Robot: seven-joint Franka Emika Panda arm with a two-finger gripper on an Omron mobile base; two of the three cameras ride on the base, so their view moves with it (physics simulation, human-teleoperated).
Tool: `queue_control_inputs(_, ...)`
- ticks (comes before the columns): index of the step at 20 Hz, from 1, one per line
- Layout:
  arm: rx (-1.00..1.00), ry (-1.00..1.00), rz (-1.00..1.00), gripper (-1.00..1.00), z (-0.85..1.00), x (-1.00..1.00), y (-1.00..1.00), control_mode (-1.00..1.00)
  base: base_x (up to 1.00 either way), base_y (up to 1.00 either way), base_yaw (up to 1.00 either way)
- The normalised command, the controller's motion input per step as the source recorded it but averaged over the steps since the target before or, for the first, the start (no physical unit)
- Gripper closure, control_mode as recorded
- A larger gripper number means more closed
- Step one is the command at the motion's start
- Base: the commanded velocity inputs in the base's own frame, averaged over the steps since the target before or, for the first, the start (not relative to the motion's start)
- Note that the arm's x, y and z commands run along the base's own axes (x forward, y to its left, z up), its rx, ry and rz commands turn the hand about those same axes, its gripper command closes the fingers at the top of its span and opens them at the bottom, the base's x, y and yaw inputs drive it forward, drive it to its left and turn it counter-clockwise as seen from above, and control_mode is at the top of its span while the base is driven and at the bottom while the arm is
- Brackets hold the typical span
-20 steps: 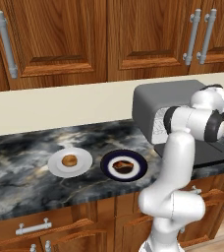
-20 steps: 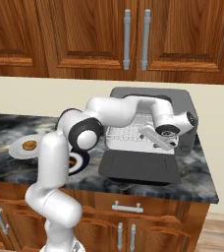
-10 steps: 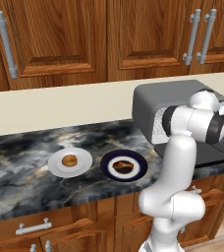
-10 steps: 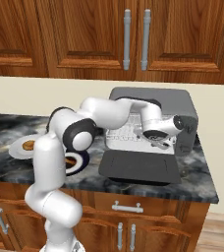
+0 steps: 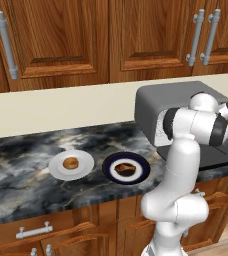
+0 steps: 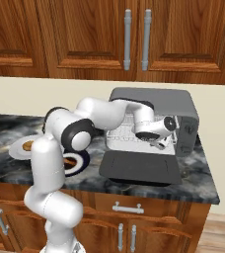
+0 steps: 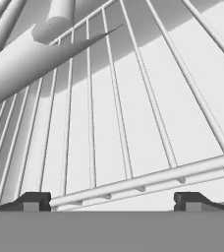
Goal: Open the toaster oven door. Place the bread on the bottom rack in the toaster oven and place the chicken drumstick on the top rack.
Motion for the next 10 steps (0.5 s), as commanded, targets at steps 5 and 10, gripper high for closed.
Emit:
queue_control_inputs(5,0.0,-0.02,-0.02,-1.0,-0.09,0.03,0.0,-1.0,0.0,0.0,0.0)
queue_control_inputs(10,0.0,-0.03,0.0,-1.0,-0.02,0.05,0.0,-1.0,0.0,0.0,0.0)
